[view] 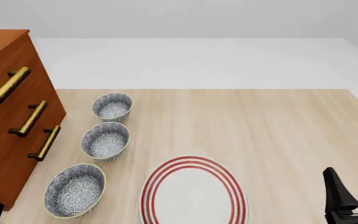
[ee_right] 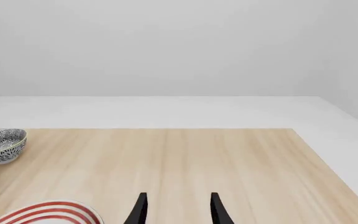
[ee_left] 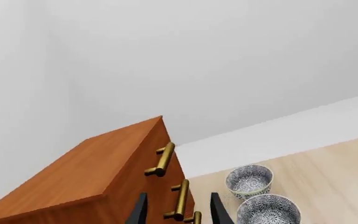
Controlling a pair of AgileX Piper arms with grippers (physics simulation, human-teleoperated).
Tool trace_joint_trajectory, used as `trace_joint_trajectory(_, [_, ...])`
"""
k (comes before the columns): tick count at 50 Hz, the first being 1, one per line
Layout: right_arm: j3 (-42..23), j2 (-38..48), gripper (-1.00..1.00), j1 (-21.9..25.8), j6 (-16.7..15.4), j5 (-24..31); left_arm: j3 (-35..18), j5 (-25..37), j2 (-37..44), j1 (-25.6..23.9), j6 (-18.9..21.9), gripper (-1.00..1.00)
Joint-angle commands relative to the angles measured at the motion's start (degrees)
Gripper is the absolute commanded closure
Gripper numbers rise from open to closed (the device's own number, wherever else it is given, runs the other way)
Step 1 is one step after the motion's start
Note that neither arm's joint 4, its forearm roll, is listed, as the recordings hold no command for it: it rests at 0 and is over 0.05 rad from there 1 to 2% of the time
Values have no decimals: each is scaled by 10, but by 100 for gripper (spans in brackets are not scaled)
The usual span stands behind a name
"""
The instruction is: Open the top drawer of the cabinet.
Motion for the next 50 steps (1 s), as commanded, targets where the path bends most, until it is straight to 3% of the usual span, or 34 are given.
trace_joint_trajectory(1, [0, 0, -100, 0, 0, 0, -2, -9, 0, 1, 57, -100])
trace_joint_trajectory(7, [0, 0, -100, 0, 0, 0, -3, -27, 0, 3, 96, -100])
trace_joint_trajectory(10, [0, 0, -100, 0, 0, 0, -18, -4, 0, 6, 71, -100])
trace_joint_trajectory(12, [0, 0, -100, 0, 0, 0, 3, -43, 0, 5, 120, -100])
trace_joint_trajectory(20, [0, 0, -100, 0, 0, 0, -8, -35, 0, 2, 139, -100])
trace_joint_trajectory(21, [0, 0, -100, 0, 0, 0, 4, -58, 0, -3, 170, -100])
trace_joint_trajectory(26, [0, 0, -100, 0, 0, 0, -7, -44, 0, -4, 175, -100])
trace_joint_trajectory(27, [0, 0, -100, 0, 0, 0, 7, -65, 0, -7, 203, -100])
trace_joint_trajectory(28, [0, 0, -100, 0, 0, 0, 0, -55, 0, -5, 193, -100])
trace_joint_trajectory(30, [0, 0, -100, 0, 0, 0, 11, -72, 0, -9, 216, -100])
trace_joint_trajectory(35, [0, 0, -100, 0, 0, 0, 2, -65, 0, -7, 228, -100])
trace_joint_trajectory(36, [0, 0, -100, 0, 0, 0, 11, -83, 0, -9, 249, -100])
trace_joint_trajectory(38, [0, 0, -100, 0, 0, 0, 3, -72, 0, -10, 243, -100])
trace_joint_trajectory(40, [0, 0, -100, 0, 0, 0, 13, -96, 0, -13, 272, -100])
trace_joint_trajectory(41, [0, 0, -100, 0, 0, 0, 3, -81, 0, -8, 258, -100])
trace_joint_trajectory(50, [0, 0, -100, 0, 0, 0, 1, -88, 1, -7, 288, -100])
